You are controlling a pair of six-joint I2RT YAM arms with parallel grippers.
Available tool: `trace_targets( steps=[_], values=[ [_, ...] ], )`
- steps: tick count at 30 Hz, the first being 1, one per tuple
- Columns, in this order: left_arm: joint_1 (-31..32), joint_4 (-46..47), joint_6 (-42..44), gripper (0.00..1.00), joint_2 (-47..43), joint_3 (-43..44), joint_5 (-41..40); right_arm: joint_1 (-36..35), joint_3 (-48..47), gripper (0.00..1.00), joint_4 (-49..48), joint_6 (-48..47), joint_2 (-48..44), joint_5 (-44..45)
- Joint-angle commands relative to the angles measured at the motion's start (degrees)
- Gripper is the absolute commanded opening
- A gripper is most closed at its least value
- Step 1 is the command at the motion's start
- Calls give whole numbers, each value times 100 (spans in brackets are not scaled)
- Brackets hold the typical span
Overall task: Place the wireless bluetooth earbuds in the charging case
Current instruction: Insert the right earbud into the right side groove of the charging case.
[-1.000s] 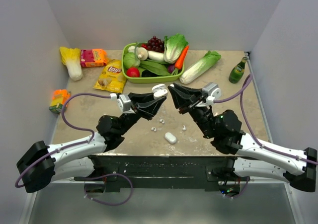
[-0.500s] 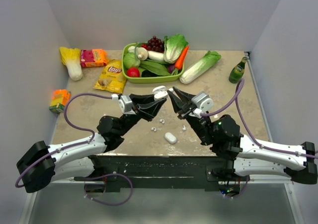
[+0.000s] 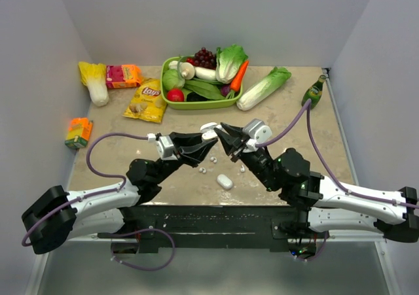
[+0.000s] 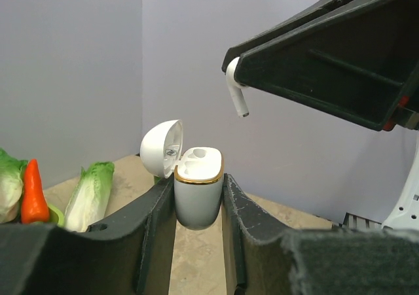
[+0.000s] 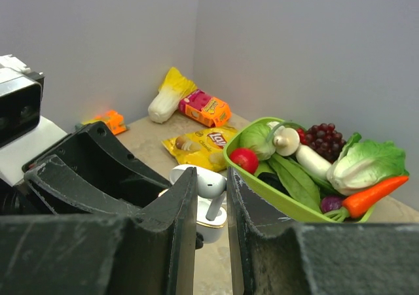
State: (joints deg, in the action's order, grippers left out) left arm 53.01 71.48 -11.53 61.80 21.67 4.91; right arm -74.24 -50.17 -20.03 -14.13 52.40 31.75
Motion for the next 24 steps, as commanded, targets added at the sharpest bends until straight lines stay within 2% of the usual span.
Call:
trace_targets(
  steps=[1,10,24],
  values=[
    [25,341,186,0,-159,30,107,-21,-554,0,526,516,68,-99],
    [25,322,160,0,-212,-75,37,-12,-520,0,439,499,200,-2],
    [25,603,-25,0,-63,-14,212,-12,113,0,-519,121,218,332]
  ],
)
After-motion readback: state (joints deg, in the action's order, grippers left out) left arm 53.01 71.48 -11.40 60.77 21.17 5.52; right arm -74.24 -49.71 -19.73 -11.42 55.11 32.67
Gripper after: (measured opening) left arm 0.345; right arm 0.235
